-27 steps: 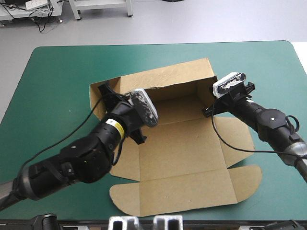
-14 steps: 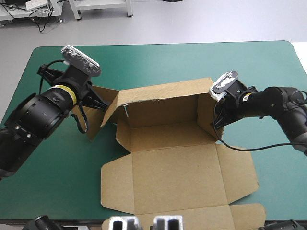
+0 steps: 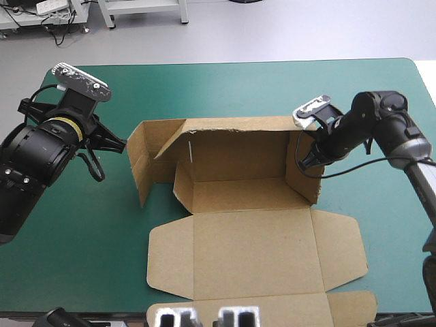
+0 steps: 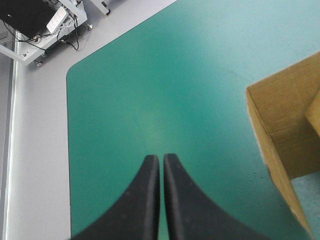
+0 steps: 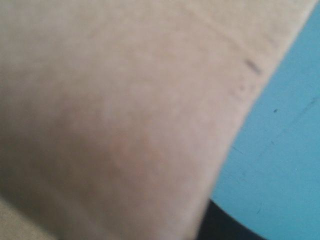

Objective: Fold the box

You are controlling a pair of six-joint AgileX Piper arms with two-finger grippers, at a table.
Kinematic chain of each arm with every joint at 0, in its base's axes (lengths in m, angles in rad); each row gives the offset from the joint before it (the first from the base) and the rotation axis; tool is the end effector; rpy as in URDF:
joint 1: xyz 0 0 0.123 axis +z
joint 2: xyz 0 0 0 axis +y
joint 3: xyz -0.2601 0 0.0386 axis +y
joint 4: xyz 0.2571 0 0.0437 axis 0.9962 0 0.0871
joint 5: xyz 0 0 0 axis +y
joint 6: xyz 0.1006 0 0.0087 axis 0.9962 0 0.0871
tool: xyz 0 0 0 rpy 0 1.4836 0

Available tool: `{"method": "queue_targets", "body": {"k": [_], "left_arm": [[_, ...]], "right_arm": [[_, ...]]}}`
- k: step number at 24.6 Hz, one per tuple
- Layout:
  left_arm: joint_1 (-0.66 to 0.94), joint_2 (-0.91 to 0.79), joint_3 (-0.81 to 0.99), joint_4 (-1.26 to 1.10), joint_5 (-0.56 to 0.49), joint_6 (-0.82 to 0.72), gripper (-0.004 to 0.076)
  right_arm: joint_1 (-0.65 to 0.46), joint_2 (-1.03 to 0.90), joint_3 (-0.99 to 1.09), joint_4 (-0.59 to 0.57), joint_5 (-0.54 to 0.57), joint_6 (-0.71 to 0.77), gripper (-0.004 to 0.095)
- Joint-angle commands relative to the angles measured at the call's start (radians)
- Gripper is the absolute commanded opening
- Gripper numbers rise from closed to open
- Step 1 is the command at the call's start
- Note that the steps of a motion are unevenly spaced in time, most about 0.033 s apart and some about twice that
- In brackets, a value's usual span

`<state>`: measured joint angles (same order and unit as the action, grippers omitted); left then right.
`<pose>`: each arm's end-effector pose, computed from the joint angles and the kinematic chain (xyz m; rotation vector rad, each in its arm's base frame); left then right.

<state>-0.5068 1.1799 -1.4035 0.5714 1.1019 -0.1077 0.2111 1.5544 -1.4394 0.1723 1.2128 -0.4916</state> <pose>0.2371 -0.0759 0.4196 0.4928 2.1569 0.3925 0.3168 0.0845 0.3035 -0.9150 2.6321 0.1722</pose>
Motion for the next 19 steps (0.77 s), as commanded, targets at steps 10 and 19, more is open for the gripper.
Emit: {"method": "queue_targets", "body": {"k": [10, 19], "left_arm": [[0.011, -0.025, -0.034, 0.017, -0.035, -0.021, 0.0013], [0.039, 0.021, -0.034, -0.031, -0.03, -0.039, 0.0013]], "right_arm": [[0.002, 0.265, -0.409, 0.074, 0.042, -0.005, 0.0307], [0.002, 0.23, -0.45, 0.052, 0.042, 0.056, 0.0656]]}}
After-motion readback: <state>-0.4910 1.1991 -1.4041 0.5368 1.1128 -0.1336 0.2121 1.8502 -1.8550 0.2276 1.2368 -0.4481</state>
